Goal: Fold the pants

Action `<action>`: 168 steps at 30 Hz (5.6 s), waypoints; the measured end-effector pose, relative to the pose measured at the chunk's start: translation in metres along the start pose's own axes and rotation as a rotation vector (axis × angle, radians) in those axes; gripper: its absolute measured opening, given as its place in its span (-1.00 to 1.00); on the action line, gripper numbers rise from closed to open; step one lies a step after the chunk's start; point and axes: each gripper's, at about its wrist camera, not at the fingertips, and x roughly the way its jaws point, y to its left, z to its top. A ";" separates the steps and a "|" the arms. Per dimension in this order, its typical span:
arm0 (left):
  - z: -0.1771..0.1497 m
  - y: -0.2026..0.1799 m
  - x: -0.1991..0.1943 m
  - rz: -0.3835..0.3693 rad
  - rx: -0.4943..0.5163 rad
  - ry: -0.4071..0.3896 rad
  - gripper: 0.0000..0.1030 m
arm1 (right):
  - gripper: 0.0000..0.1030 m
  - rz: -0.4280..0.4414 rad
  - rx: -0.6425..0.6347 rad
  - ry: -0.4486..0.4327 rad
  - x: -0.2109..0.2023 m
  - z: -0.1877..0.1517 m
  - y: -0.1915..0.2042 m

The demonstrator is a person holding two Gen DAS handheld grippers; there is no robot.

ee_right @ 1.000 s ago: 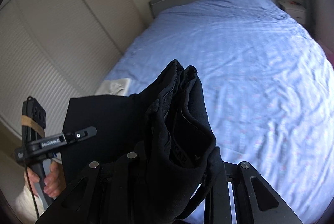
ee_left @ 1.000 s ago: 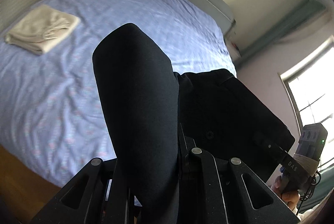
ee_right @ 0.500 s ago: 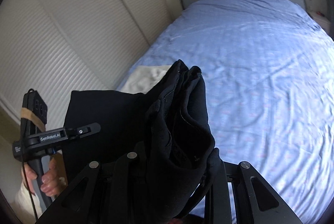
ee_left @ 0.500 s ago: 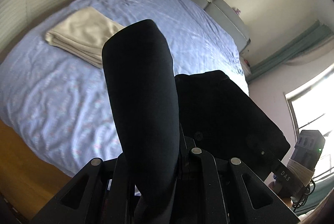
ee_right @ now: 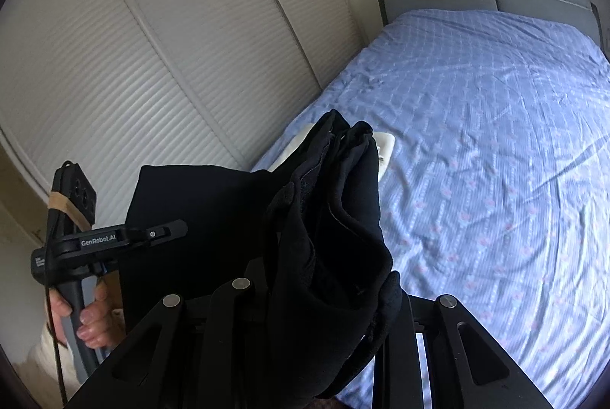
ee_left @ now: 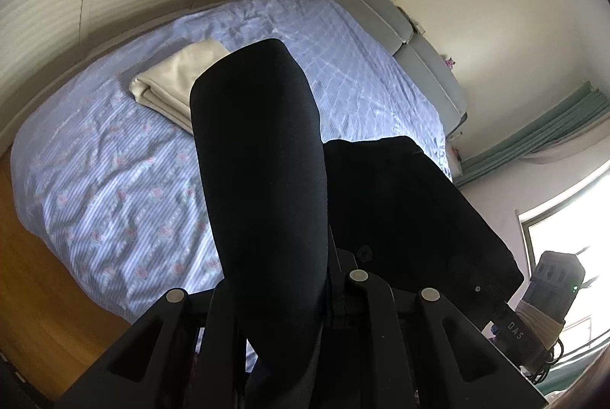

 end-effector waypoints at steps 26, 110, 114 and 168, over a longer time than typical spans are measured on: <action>0.290 0.110 0.134 -0.097 0.404 0.333 -0.68 | -0.48 -0.255 0.364 -0.030 0.219 0.081 0.070; -0.023 -0.193 0.048 0.190 0.783 0.009 0.83 | 0.55 -0.543 0.268 -0.116 -0.100 -0.020 -0.048; -0.036 -0.215 0.048 0.175 0.838 -0.004 0.84 | 0.55 -0.568 0.285 -0.144 -0.120 -0.028 -0.054; -0.203 -0.366 0.030 0.166 0.770 -0.154 1.00 | 0.55 -0.488 0.175 -0.186 -0.292 -0.090 -0.164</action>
